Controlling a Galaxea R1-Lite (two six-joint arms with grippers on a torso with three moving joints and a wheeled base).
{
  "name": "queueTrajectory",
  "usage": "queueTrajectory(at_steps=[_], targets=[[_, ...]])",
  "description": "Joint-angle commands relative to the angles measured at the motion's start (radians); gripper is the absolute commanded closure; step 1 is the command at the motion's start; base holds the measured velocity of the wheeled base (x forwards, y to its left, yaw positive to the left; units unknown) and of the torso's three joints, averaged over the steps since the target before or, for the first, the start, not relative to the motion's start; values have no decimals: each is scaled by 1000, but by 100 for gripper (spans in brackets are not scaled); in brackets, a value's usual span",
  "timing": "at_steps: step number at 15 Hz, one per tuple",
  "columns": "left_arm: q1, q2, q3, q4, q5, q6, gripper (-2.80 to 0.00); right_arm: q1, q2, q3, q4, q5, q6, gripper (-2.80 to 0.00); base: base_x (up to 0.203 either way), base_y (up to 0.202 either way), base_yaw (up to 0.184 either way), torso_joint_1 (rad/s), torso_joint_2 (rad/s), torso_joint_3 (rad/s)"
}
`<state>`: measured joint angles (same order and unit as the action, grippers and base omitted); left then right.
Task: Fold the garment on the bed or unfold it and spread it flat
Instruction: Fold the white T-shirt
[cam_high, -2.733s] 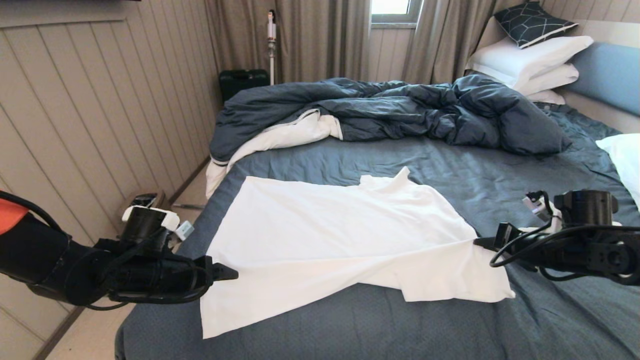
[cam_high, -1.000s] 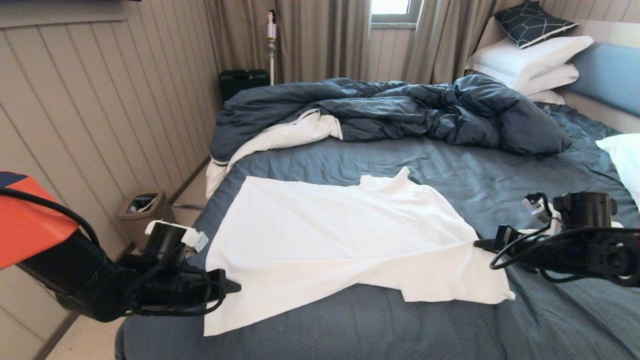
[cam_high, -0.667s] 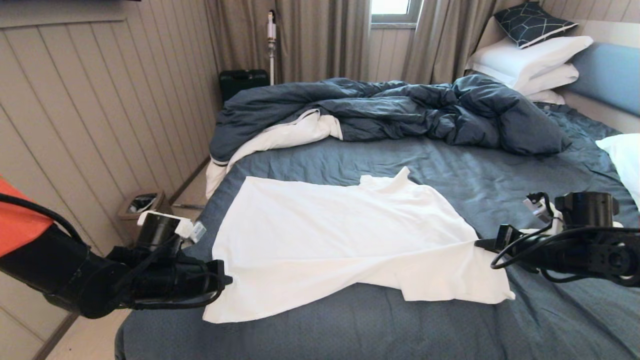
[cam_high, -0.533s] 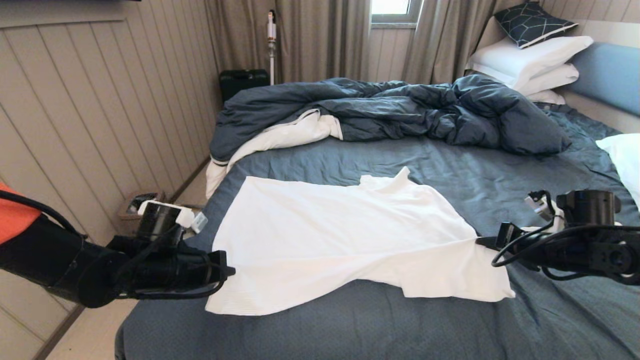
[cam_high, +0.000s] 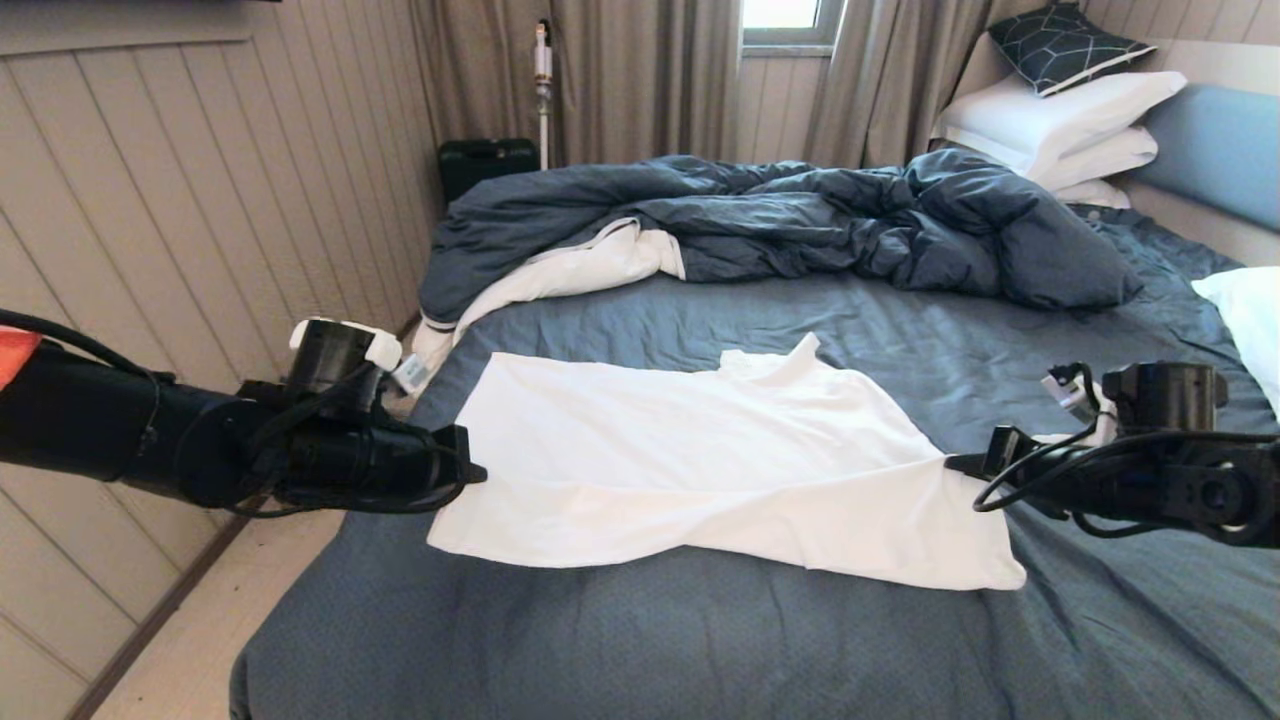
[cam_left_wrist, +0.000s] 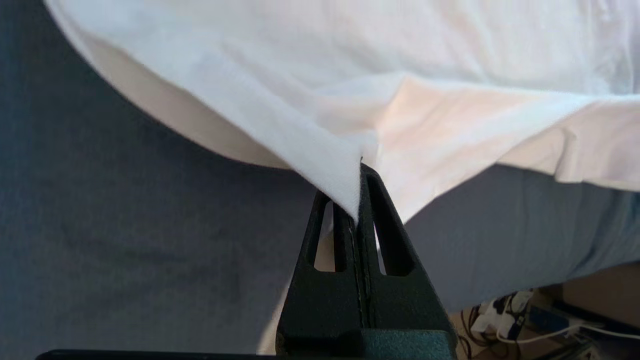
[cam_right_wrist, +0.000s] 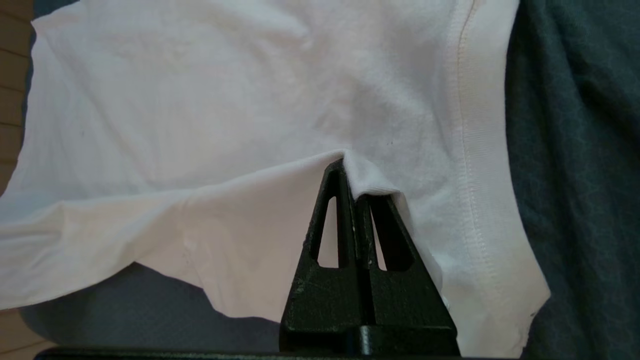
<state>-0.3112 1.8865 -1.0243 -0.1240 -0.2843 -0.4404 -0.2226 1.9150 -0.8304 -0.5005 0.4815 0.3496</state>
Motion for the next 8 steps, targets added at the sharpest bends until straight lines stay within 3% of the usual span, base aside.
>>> queueTrajectory(at_steps=[1,8], targets=[[7,39,-34,0,-1,-3,0,2,26,-12,-3,3,2,0,0,0,0,0,0,0],[39,151,-114,3,-1,-1,0,-1,59,-42,22,2,2,0,0,0,0,0,0,0]])
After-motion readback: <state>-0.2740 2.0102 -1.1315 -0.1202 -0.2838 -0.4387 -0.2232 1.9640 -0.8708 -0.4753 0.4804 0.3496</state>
